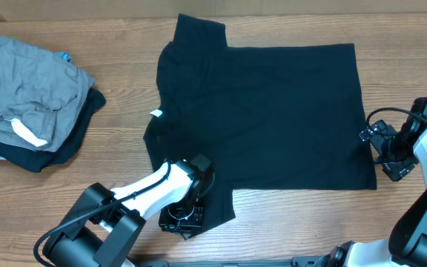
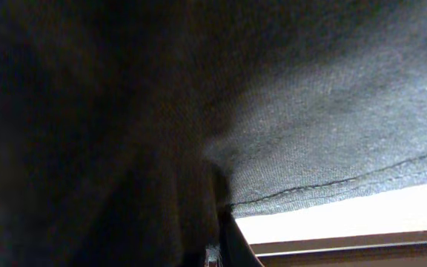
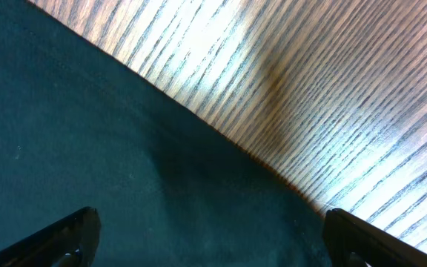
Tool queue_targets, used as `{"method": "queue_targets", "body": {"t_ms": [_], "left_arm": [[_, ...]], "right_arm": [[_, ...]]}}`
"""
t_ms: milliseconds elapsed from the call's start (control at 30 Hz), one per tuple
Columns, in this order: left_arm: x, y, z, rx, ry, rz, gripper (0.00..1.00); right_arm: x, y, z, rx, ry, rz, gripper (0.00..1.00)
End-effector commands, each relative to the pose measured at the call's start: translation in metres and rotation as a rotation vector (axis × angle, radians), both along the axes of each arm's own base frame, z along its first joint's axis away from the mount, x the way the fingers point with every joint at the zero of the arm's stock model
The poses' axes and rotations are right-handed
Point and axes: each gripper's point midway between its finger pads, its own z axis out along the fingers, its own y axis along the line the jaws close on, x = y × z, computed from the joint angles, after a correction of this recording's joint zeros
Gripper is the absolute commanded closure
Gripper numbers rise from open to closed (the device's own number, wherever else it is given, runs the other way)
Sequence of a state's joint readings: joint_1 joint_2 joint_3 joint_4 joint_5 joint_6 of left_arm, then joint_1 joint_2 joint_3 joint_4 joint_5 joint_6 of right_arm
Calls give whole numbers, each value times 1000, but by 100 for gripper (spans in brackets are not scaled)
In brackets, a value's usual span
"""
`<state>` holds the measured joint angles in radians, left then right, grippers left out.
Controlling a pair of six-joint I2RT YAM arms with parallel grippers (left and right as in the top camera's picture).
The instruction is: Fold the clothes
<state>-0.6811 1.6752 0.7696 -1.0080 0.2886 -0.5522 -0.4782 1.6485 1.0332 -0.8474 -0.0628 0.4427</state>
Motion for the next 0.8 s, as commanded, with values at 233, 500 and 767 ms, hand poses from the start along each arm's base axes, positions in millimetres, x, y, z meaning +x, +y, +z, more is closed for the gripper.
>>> {"method": "queue_targets", "body": {"t_ms": [233, 500, 767], "left_arm": [[6, -17, 26, -87, -30, 9, 96], [43, -28, 59, -121, -205, -17, 96], [79, -30, 77, -136, -307, 18, 96]], "right_arm": [[8, -7, 4, -36, -27, 52, 3], [11, 3, 7, 5, -49, 133, 6], [7, 7, 14, 25, -18, 136, 4]]}}
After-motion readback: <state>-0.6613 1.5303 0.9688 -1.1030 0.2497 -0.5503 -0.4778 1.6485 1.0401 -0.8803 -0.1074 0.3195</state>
